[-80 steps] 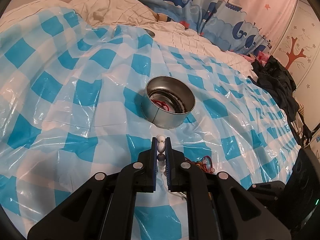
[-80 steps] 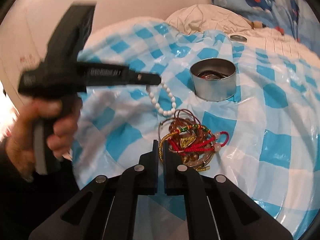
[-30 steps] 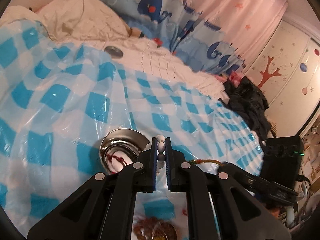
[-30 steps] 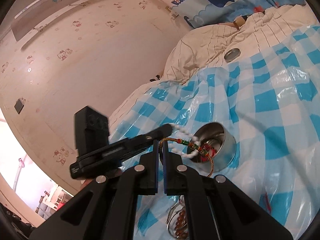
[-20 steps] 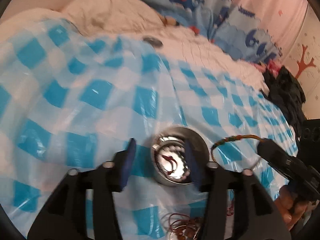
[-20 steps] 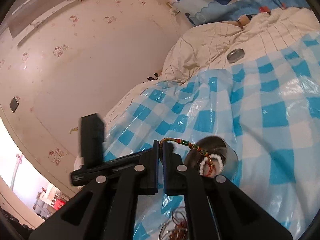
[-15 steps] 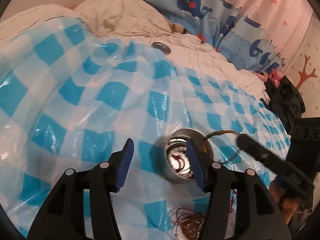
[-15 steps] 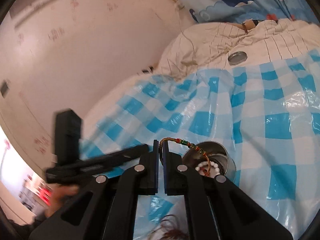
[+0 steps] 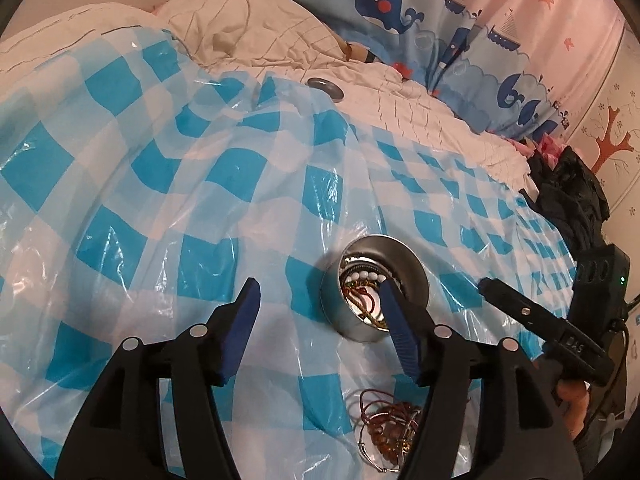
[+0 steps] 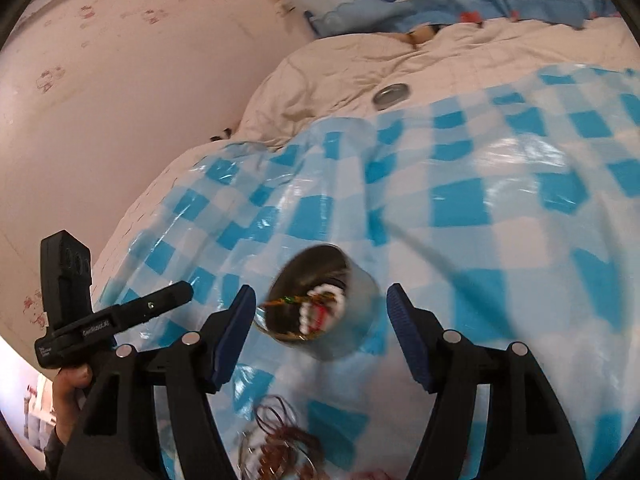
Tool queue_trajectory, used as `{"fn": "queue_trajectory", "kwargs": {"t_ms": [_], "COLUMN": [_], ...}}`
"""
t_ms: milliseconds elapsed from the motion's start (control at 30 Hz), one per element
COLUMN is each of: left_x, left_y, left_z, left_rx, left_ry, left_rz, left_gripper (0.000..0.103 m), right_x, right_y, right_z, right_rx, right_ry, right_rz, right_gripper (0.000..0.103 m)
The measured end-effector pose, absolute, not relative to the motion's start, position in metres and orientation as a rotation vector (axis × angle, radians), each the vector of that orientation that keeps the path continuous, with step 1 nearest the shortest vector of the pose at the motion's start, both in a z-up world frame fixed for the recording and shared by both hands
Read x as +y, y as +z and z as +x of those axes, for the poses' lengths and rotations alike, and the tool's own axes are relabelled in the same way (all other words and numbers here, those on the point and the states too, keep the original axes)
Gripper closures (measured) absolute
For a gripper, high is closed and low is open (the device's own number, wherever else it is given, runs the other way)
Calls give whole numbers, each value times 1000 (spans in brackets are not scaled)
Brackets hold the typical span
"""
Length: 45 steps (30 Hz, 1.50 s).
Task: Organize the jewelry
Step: 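Withdraw both open grippers from the tin toward the remaining jewelry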
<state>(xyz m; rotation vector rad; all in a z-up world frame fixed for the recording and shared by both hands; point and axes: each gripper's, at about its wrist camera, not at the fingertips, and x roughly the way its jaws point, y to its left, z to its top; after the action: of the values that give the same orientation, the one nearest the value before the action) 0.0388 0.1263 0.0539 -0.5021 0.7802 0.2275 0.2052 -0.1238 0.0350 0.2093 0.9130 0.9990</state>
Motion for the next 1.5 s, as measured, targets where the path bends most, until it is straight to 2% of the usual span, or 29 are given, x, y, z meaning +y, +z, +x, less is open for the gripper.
{"fn": "queue_trajectory", "kwargs": {"t_ms": [333, 533, 733, 1033, 1500], "left_x": [134, 115, 95, 51, 23], "left_y": [55, 47, 38, 32, 23], "left_z": [31, 29, 13, -19, -11], "left_rx": [772, 834, 875, 884, 909], "left_ry": [241, 161, 149, 48, 59], "left_rz": [-531, -467, -396, -340, -199], "left_gripper": [38, 38, 38, 38, 35], "right_x": [-60, -121, -183, -156, -143], "right_y": [37, 32, 8, -13, -22], "right_z": [151, 163, 139, 110, 119], "right_rx": [768, 867, 959, 886, 934], "right_ry": [1027, 945, 837, 743, 761], "right_rz": [-184, -107, -84, -363, -285], "right_gripper": [35, 35, 35, 35, 38]}}
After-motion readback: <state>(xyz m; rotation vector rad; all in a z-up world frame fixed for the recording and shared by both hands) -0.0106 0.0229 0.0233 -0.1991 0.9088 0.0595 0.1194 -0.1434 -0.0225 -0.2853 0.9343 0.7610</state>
